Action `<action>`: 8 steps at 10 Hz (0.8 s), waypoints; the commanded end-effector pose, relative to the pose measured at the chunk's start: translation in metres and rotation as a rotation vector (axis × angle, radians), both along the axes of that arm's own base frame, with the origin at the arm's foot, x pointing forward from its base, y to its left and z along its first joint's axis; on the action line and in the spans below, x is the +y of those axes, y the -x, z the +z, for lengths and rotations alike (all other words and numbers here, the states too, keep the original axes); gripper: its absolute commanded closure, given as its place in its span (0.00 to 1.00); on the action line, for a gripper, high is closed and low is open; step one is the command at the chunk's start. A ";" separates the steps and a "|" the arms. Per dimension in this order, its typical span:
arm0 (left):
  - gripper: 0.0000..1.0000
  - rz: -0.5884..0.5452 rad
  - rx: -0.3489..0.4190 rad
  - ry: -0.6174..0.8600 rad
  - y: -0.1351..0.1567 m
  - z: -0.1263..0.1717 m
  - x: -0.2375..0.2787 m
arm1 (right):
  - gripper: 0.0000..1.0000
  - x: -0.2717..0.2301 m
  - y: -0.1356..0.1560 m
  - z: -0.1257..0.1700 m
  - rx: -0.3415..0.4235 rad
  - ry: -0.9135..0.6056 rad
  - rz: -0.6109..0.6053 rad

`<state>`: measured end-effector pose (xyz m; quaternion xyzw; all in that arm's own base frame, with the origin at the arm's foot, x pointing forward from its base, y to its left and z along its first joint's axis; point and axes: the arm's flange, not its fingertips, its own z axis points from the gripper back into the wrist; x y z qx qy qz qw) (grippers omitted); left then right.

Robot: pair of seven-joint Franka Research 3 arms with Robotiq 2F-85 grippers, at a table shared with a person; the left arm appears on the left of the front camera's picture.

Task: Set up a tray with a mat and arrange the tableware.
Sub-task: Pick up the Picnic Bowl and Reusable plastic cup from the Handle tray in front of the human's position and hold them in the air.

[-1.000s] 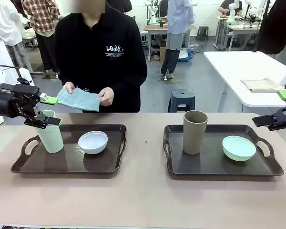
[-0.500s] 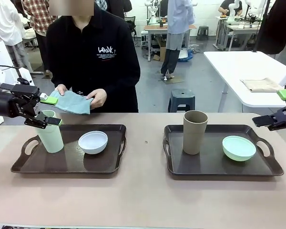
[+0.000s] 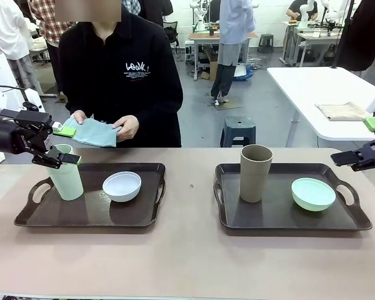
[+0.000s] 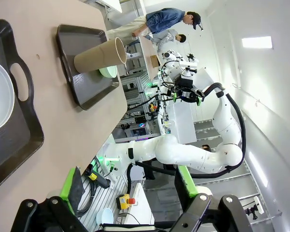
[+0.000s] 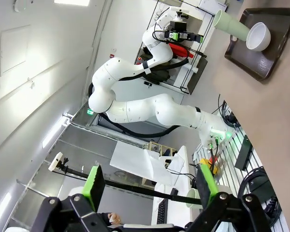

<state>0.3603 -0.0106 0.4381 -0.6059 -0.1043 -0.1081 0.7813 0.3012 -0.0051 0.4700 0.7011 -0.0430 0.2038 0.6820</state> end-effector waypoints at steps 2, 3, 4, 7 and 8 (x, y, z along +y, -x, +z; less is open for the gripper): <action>0.00 0.003 -0.006 0.012 -0.001 0.000 -0.003 | 0.00 0.000 0.001 -0.001 -0.013 -0.004 0.015; 0.00 0.003 -0.006 0.012 -0.001 0.000 -0.003 | 0.00 0.000 0.001 -0.001 -0.013 -0.004 0.015; 0.00 0.003 -0.006 0.012 -0.001 0.000 -0.003 | 0.00 0.000 0.001 -0.001 -0.013 -0.004 0.015; 0.00 0.003 -0.006 0.012 -0.001 0.000 -0.003 | 0.00 0.000 0.001 -0.001 -0.013 -0.004 0.015; 0.00 0.003 -0.006 0.012 -0.001 0.000 -0.003 | 0.00 0.000 0.000 0.000 0.000 0.000 0.000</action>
